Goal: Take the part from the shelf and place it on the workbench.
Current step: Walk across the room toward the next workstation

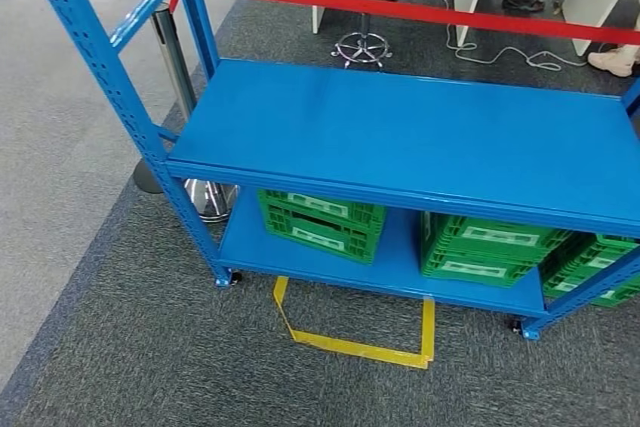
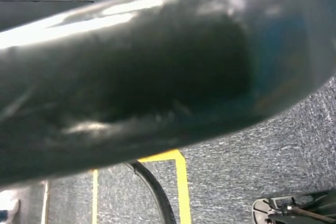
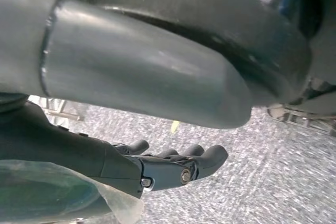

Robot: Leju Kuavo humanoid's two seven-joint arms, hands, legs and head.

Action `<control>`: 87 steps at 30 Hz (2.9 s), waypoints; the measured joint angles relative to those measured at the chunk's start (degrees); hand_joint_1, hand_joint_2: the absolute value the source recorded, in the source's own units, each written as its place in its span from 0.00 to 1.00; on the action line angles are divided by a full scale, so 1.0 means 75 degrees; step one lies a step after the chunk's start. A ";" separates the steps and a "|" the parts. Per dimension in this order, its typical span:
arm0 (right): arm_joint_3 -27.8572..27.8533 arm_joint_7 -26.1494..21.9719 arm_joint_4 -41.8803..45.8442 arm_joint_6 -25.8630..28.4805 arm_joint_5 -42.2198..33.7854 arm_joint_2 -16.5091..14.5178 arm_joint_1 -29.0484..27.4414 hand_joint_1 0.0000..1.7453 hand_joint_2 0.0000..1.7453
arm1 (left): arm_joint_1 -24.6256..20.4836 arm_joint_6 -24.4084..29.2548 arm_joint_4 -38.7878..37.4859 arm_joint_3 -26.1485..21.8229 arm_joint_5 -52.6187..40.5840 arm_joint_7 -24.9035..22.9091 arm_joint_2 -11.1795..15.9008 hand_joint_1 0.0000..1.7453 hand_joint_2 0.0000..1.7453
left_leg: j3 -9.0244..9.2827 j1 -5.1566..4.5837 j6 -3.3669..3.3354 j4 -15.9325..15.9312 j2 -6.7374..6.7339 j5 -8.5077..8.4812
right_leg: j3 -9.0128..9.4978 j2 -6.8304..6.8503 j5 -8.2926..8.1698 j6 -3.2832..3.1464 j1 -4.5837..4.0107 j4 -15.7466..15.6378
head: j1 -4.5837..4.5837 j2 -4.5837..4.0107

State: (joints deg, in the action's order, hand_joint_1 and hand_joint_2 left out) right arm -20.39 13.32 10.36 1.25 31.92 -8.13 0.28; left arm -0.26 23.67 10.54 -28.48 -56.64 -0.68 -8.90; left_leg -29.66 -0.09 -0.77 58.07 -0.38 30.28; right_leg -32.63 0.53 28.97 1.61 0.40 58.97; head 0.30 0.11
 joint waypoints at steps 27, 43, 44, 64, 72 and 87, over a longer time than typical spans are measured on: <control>0.0270 0.0233 0.0005 -0.0144 0.0892 0.0068 0.0185 0.00 0.00 | 0.0000 0.0135 0.0005 -0.0319 0.0418 0.0326 -0.0050 0.00 0.00 | -0.0134 0.0053 -0.0157 -0.0002 0.0007 -0.0139 | -0.0501 -0.0079 0.0367 0.0093 0.0025 0.1079 | 0.0009 0.0000; 0.0332 0.0130 0.0012 0.0055 0.0858 0.0039 0.0312 0.00 0.00 | 0.0074 -0.0173 -0.0001 -0.0427 0.0289 -0.0173 -0.0058 0.00 0.00 | -0.0689 0.0025 0.0107 0.0947 0.0028 -0.0116 | 0.0293 -0.0099 0.0153 -0.0258 0.0019 -0.0092 | -0.0104 0.0000; 0.0332 0.0128 0.0012 0.0050 0.0831 0.0034 0.0319 0.00 0.00 | 0.0070 -0.0176 -0.0001 -0.0428 0.0286 -0.0180 -0.0057 0.00 0.00 | -0.0512 0.0012 0.0063 0.0510 0.0030 -0.0268 | 0.0311 -0.0106 0.0178 -0.0230 0.0005 -0.0086 | -0.0103 0.0000; 0.0318 0.0072 0.0009 0.0184 0.0845 0.0000 0.0298 0.00 0.00 | 0.0072 -0.0024 0.0009 -0.0548 0.0222 0.0260 -0.0033 0.00 0.00 | -0.0177 0.0040 0.0123 0.0075 0.0026 -0.0094 | 0.0124 -0.0082 0.0066 -0.0108 0.0041 -0.0043 | -0.0036 0.0000; 0.0245 -0.0154 0.0012 0.0414 0.0767 0.0000 0.0308 0.00 0.00 | 0.0076 0.0015 0.0011 -0.0681 0.0316 0.0219 -0.0078 0.00 0.00 | -0.1076 0.0052 0.0162 0.1796 0.0070 0.0324 | 0.0262 -0.0223 0.0142 -0.0271 0.0007 -0.0062 | -0.0086 0.0000; 0.0109 -0.0132 0.0012 0.0396 0.0751 -0.0007 0.0297 0.00 0.00 | 0.0133 0.0001 0.0012 -0.0812 0.0189 0.0291 -0.0087 0.00 0.00 | -0.0059 0.0063 -0.0184 -0.0191 -0.0196 -0.0218 | -0.0823 -0.0081 0.0576 0.0162 0.0048 0.1542 | -0.0039 0.0000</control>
State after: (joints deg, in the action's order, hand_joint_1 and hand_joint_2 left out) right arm -19.57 12.33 10.45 4.21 37.55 -8.18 2.51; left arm 0.74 23.68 10.63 -34.57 -55.22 1.51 -9.55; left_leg -30.10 0.39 -2.15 56.64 -1.85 28.64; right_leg -38.80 -0.07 33.29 2.83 0.76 70.54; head 0.01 0.11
